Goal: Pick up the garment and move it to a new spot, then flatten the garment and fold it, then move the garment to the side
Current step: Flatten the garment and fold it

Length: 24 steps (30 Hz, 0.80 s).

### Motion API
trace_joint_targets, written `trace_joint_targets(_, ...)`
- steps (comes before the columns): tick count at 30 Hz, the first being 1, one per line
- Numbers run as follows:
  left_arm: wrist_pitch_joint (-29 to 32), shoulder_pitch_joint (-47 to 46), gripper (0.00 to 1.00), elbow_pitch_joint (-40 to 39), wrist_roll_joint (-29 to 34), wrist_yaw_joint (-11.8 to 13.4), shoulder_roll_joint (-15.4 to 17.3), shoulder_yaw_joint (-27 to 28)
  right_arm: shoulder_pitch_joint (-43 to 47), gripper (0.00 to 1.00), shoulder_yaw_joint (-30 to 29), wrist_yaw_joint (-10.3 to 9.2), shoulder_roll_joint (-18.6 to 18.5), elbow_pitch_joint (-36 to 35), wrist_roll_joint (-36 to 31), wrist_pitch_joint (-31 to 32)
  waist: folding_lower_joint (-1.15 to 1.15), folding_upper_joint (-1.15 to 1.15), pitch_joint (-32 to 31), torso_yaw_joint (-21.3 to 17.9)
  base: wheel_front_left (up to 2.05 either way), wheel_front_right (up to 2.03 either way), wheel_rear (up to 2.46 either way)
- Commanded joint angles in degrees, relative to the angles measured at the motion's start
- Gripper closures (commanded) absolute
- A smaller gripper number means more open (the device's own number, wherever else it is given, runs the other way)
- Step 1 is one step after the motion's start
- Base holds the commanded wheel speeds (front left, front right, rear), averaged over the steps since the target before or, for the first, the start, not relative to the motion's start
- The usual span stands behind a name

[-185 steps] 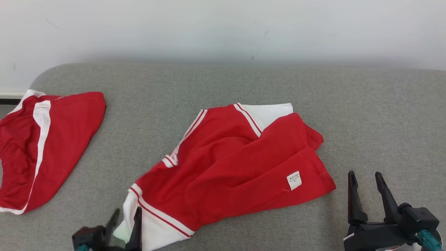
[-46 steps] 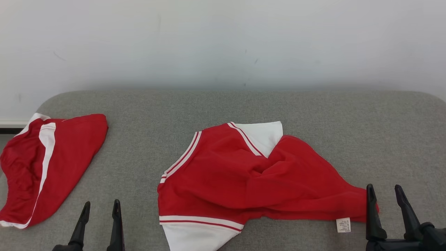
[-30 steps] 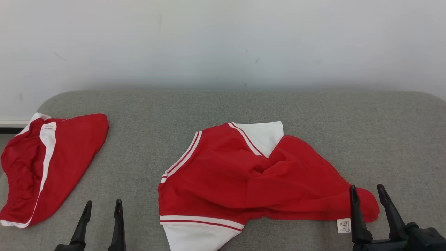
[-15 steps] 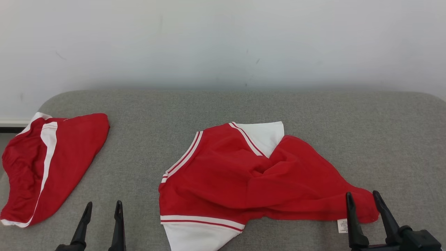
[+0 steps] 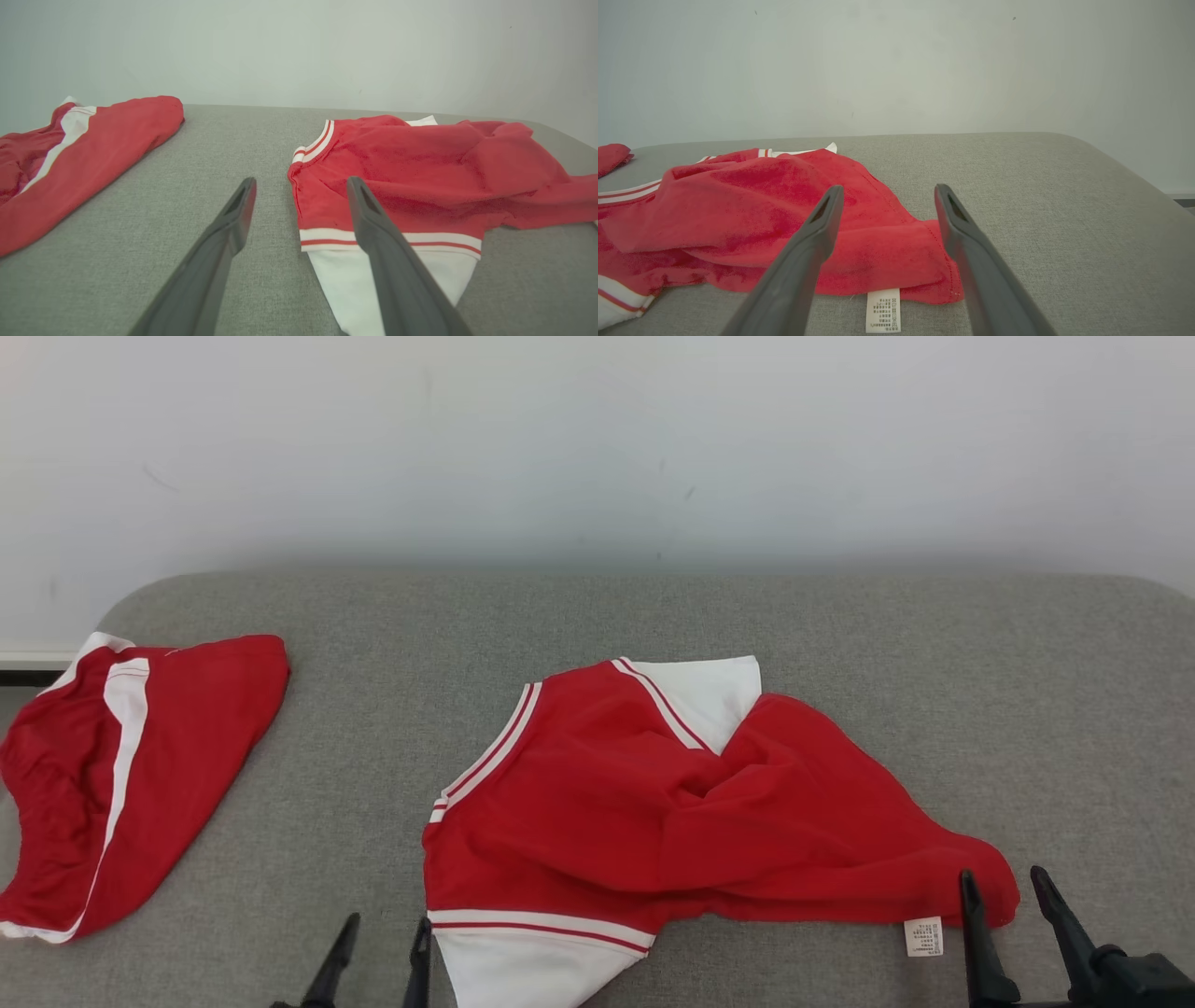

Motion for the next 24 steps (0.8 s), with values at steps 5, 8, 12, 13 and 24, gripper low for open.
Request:
trace_joint_targets(5, -0.19, -2.07, 0.0, 6.19, -2.08, 0.14, 0.43, -5.42, -2.21, 0.0, -1.05, -0.15, -2.01, 4.2, 0.37, -0.04, 0.0, 0.0, 1.44, -0.14, 0.0, 0.0, 0.0)
trace_joint_targets(8, -0.19, -3.55, 0.0, 10.76, -3.3, 0.14, 0.71, -7.96, -3.61, 0.0, -1.14, -0.15, -2.85, 7.11, 0.55, -0.04, 0.0, 0.0, 2.02, -0.3, 0.0, 0.0, 0.0)
trace_joint_targets(12, -0.19, -4.77, 0.0, 15.25, -4.5, 0.14, 0.84, -9.7, -5.16, 0.0, -0.83, -0.15, -3.88, 11.78, 0.7, -0.04, 0.0, 0.0, 2.53, -0.42, 0.0, 0.0, 0.0)
trace_joint_targets(13, -0.19, -5.0, 0.0, 16.31, -4.83, 0.14, 0.85, -9.99, -5.68, 0.0, -0.64, -0.15, -4.11, 12.8, 0.98, -0.04, 0.0, 0.0, 2.65, -0.45, 0.0, 0.0, 0.0)
trace_joint_targets(24, 0.27, -7.09, 0.0, 23.14, -11.46, 0.13, 0.5, -15.63, -9.5, 0.0, -0.54, -0.15, -4.97, 21.11, 1.22, -0.04, 0.0, 0.0, 4.3, 0.57, 0.0, 0.0, 0.0)
